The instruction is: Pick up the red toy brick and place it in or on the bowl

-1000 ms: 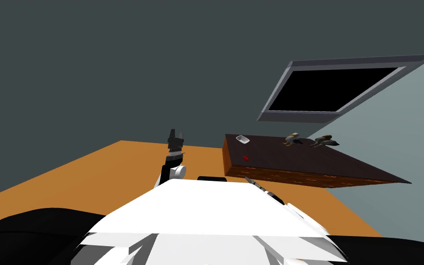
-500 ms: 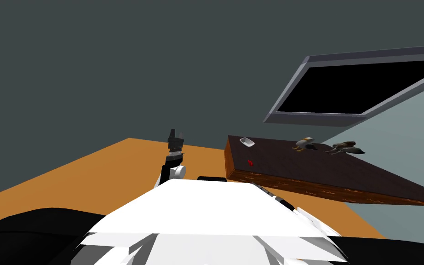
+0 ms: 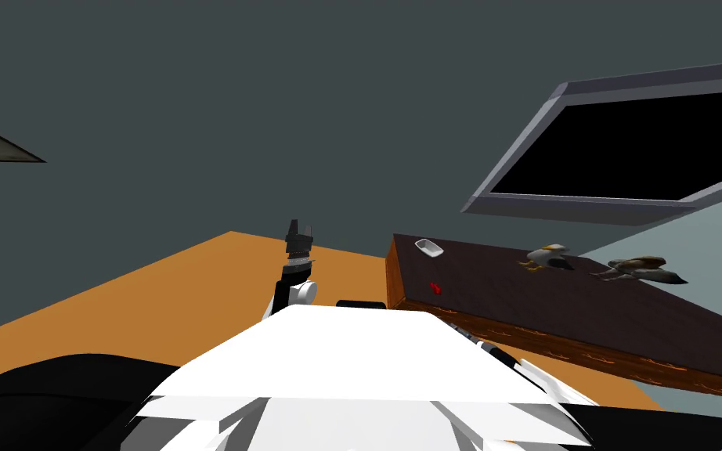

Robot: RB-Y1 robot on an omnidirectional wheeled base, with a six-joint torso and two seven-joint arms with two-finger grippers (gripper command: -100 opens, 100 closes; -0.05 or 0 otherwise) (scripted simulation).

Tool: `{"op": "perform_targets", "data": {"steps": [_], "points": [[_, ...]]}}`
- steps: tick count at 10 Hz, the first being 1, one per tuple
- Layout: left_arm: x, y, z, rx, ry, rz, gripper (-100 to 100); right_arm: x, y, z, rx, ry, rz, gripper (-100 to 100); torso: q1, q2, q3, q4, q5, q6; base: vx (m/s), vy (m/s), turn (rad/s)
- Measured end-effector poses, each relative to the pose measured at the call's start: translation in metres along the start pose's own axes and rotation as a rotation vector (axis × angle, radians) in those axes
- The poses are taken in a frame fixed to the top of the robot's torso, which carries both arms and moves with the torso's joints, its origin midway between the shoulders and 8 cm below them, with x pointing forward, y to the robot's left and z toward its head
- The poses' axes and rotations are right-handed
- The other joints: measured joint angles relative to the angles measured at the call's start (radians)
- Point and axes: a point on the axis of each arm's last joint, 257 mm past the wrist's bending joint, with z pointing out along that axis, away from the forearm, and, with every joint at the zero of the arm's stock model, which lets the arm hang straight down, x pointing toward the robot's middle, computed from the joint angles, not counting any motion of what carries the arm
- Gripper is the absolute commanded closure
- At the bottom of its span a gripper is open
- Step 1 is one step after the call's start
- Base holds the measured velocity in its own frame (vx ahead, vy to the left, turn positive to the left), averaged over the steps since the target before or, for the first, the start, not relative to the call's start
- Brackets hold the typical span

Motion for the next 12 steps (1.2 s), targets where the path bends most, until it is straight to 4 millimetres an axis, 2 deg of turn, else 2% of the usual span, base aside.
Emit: {"op": "perform_targets", "data": {"steps": [3,6,12], "points": [[0.0,0.0,0.0,0.0,0.0,0.0,0,0.005,-0.029,-0.008,0.058,0.029,-0.045,-100,0.001,0.001,0.0,0.0,0.0,0.001,0.101,0.014,0.087],[0.0,0.0,0.0,0.0,0.0,0.0,0,0.009,-0.069,-0.024,0.135,0.081,-0.121,-100,0.0,-0.006,-0.003,-0.001,0.0,0.0,0.187,-0.006,0.171],[0.0,0.0,0.0,0.0,0.0,0.0,0,0.022,-0.107,-0.04,0.219,0.165,-0.227,-100,0.001,-0.004,-0.002,-0.001,0.0,0.001,0.132,-0.006,0.079]]}}
